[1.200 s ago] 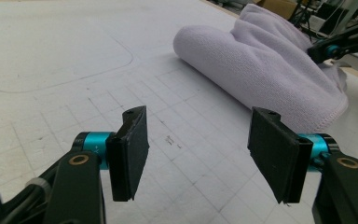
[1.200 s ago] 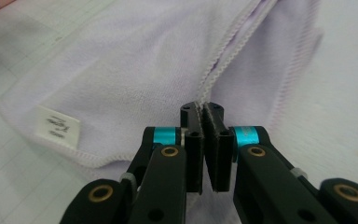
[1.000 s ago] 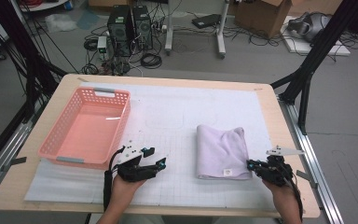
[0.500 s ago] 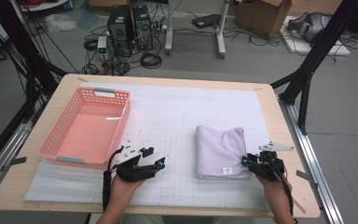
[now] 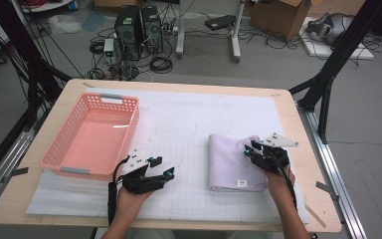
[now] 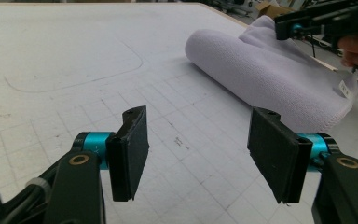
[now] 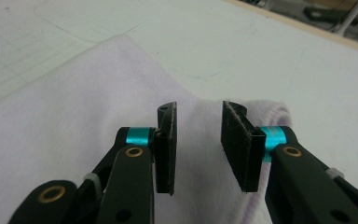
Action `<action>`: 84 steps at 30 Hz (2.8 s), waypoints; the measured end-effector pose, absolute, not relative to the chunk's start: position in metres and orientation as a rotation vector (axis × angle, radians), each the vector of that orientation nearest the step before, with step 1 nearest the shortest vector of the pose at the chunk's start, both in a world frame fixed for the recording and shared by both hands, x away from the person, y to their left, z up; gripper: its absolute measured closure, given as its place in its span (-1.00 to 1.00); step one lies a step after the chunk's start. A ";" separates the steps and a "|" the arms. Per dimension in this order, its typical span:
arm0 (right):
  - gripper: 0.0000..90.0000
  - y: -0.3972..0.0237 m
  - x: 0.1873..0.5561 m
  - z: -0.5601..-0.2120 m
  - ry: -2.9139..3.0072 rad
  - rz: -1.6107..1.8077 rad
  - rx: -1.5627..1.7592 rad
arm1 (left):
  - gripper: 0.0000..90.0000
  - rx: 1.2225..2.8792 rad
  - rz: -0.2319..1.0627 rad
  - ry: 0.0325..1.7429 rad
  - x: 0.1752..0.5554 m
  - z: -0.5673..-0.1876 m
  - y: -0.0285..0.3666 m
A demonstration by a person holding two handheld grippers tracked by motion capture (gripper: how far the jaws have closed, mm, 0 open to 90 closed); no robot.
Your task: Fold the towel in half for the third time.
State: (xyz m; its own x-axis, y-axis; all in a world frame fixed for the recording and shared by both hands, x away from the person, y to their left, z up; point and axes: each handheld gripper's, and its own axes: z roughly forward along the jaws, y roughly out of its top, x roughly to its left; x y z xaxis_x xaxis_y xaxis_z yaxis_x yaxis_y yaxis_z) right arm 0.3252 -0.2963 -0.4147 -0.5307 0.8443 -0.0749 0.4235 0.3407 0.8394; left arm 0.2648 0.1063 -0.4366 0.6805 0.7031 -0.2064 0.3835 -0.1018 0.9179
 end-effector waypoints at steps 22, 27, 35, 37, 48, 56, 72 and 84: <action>0.21 -0.268 0.367 -0.407 2.224 1.041 1.156 | -0.15 1.717 0.343 0.881 0.265 -0.436 0.107; 0.18 -0.232 0.386 -0.420 2.370 0.938 1.044 | -0.15 1.716 0.341 0.884 0.265 -0.436 0.108; 0.28 -0.204 0.391 -0.424 2.411 1.019 0.950 | -0.15 1.720 0.339 0.884 0.265 -0.437 0.107; 0.23 -0.205 0.392 -0.424 2.401 1.042 0.958 | -0.15 1.718 0.342 0.883 0.265 -0.437 0.107; 0.64 -0.271 0.381 -0.417 2.236 0.919 1.160 | -0.15 1.708 0.347 0.881 0.263 -0.436 0.108; 0.48 -0.294 0.381 -0.429 2.032 0.901 1.352 | -0.15 1.708 0.345 0.876 0.263 -0.436 0.107; 0.48 -0.314 0.280 -0.430 2.242 1.077 1.166 | -0.18 1.671 0.347 0.875 0.263 -0.434 0.110; 0.17 -0.350 0.247 -0.422 2.102 1.194 1.194 | -0.21 1.648 0.340 0.842 0.264 -0.432 0.110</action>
